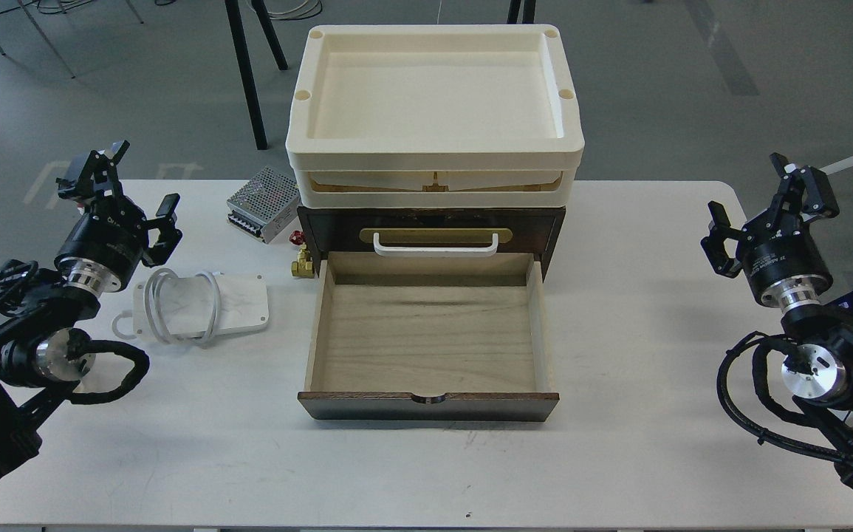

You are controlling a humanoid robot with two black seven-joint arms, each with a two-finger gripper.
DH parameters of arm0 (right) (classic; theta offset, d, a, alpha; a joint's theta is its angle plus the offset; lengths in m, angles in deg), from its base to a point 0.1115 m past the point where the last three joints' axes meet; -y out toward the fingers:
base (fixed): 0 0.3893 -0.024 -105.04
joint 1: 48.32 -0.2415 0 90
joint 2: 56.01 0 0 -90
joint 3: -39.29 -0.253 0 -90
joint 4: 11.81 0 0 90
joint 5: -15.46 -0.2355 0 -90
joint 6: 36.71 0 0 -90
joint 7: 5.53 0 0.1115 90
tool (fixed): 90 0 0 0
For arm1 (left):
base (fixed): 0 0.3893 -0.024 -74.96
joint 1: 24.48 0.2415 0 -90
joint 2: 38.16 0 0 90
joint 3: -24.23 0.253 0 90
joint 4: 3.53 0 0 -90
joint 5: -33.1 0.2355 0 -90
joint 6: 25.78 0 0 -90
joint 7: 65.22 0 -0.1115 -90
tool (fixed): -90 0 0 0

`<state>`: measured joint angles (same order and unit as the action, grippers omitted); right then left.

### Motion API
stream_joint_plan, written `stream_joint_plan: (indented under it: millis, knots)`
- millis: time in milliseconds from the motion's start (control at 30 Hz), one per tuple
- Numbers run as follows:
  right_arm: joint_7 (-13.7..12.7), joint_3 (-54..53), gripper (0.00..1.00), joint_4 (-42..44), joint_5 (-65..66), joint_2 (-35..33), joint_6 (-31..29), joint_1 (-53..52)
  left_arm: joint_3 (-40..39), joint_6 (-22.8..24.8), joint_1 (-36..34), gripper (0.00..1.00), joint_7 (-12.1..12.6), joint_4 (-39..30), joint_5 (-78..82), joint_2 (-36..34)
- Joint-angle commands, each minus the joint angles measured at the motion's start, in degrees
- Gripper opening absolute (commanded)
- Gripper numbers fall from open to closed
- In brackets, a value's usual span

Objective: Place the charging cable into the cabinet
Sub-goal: 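Move the left gripper toward the white charging adapter and cable, then close the left gripper on the white charging adapter with cable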

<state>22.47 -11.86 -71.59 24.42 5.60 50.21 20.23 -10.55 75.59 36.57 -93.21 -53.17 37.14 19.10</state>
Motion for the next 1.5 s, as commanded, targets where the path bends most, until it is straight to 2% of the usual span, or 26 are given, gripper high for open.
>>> stream_joint_plan:
  millis: [0,233,333,433,533,767,933,1033,1133,1267,1467]
  knots:
    - [0.00,0.00,0.99,0.01,0.00,0.00,0.00,0.00,0.07,-0.21,-0.23,1.00,0.00,1.21,0.26,1.35]
    - [0.00,-0.18,0.99,0.01,0.00,0.00,0.00,0.00,-2.74,1.72,-0.76,1.00,0.00,1.21,0.43,0.83]
    - [0.00,-0.18,0.99,0.10,0.00,0.00,0.00,0.00,-2.57,2.08,-2.33,1.00,0.00,0.86,4.62,-5.56]
    - [0.00,-0.27,0.99,0.01,0.00,0.00,0.00,0.00,-2.30,2.69,-4.79,0.99,0.00,-0.89,20.50,-11.38]
    - [0.00,-0.27,0.99,0.10,0.00,0.00,0.00,0.00,-2.39,1.55,-7.87,0.93,0.00,-2.57,39.14,-15.59]
    - [0.00,-0.35,0.99,0.10,0.00,0.00,0.00,0.00,-1.78,0.85,-9.81,0.94,0.00,-4.41,70.17,-21.93]
    - [0.00,-0.35,0.99,0.10,0.00,0.00,0.00,0.00,0.06,1.72,-9.28,0.99,0.00,-7.57,86.63,-23.42]
    - [0.00,-0.35,0.99,0.01,0.00,0.00,0.00,0.00,5.32,2.60,-9.28,0.99,0.00,-9.07,90.08,-25.36]
    - [0.00,-0.35,0.99,0.01,0.00,0.00,0.00,0.00,11.04,2.08,-10.16,0.99,0.00,-8.37,92.00,-25.45]
    - [0.00,-0.35,0.99,0.10,0.00,0.00,0.00,0.00,12.98,1.12,-9.81,0.99,0.00,-5.48,94.82,-23.00]
    - [0.00,-0.35,0.99,0.10,0.00,0.00,0.00,0.00,18.43,-7.40,-9.20,0.99,0.00,2.43,94.04,-16.58]
